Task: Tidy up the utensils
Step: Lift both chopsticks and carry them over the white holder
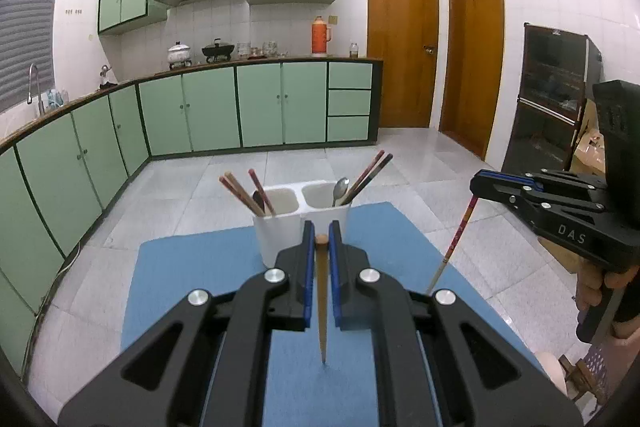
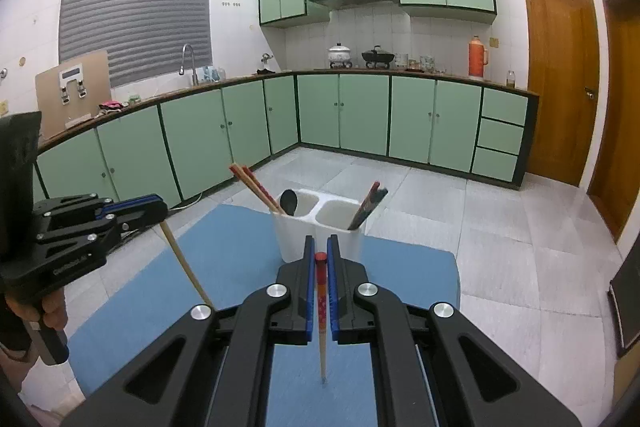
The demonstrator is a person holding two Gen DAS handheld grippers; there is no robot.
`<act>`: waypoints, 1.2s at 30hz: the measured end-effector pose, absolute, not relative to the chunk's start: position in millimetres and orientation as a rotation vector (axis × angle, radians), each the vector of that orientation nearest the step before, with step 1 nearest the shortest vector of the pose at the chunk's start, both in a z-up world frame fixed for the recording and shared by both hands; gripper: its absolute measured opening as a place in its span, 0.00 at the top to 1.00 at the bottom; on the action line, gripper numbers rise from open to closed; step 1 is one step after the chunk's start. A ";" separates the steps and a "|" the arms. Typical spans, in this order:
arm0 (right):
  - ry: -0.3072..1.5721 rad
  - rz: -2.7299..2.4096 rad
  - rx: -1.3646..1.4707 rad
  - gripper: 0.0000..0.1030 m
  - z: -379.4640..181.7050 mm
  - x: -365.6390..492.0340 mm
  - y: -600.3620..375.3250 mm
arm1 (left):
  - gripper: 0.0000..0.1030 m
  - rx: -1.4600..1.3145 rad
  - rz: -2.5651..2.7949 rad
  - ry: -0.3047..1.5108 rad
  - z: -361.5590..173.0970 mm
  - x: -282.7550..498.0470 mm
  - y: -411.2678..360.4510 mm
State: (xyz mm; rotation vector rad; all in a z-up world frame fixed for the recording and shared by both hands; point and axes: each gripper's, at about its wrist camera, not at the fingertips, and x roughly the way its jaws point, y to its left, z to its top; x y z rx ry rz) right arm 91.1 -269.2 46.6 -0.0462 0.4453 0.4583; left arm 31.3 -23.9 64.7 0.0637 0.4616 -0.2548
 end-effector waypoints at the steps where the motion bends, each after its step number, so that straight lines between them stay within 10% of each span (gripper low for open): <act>1: 0.442 0.459 -0.048 0.94 48.6 91.9 -269.9 | 0.94 0.063 -0.256 0.457 66.5 31.6 -24.5; 36: 0.236 0.545 -0.054 0.94 180.2 207.1 -236.1 | 0.94 0.067 -0.216 0.192 173.8 136.9 -30.7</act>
